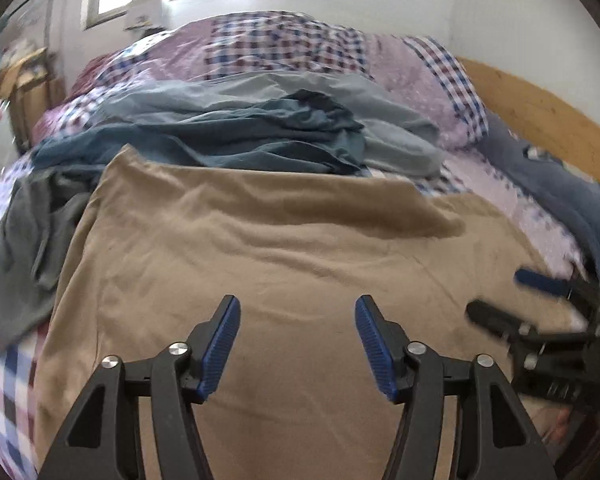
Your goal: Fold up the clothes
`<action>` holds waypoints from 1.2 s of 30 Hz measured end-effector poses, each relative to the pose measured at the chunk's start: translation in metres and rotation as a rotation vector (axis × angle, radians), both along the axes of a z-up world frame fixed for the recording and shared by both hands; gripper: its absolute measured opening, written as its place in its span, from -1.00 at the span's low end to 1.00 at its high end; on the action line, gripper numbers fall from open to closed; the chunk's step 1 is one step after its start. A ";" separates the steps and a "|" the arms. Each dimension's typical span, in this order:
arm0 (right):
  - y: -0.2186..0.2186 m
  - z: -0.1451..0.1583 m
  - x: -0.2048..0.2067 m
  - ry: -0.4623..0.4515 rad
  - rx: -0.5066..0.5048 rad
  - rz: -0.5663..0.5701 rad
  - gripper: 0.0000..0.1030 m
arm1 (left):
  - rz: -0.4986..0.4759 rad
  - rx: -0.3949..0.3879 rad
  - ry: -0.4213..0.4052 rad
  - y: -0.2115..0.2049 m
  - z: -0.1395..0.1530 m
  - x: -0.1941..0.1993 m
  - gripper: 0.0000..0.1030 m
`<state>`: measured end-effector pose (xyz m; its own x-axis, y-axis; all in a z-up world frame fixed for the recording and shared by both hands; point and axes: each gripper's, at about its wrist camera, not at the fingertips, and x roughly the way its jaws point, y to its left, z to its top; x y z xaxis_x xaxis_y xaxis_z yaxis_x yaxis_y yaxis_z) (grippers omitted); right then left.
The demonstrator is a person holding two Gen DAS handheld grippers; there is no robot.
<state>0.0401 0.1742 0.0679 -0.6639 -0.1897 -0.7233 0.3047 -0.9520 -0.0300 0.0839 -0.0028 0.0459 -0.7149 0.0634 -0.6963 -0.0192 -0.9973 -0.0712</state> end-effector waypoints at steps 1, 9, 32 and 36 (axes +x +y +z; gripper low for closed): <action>0.005 0.000 -0.002 -0.009 -0.024 -0.012 0.71 | -0.018 -0.017 -0.006 0.000 -0.001 -0.001 0.39; 0.035 0.002 0.000 -0.089 -0.296 -0.083 0.71 | 0.023 0.005 -0.007 -0.020 -0.001 0.016 0.49; 0.065 0.042 0.061 0.133 -0.348 -0.048 0.71 | 0.047 0.423 -0.094 -0.060 -0.013 0.127 0.50; 0.133 0.043 0.067 0.124 -0.434 -0.231 0.71 | -0.060 0.455 -0.132 -0.040 -0.018 0.123 0.49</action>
<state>0.1067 0.3073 0.1110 -0.7998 -0.2939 -0.5233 0.1042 -0.9266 0.3612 0.2067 -0.0424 0.0284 -0.6081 0.4211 -0.6729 -0.0368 -0.8617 -0.5060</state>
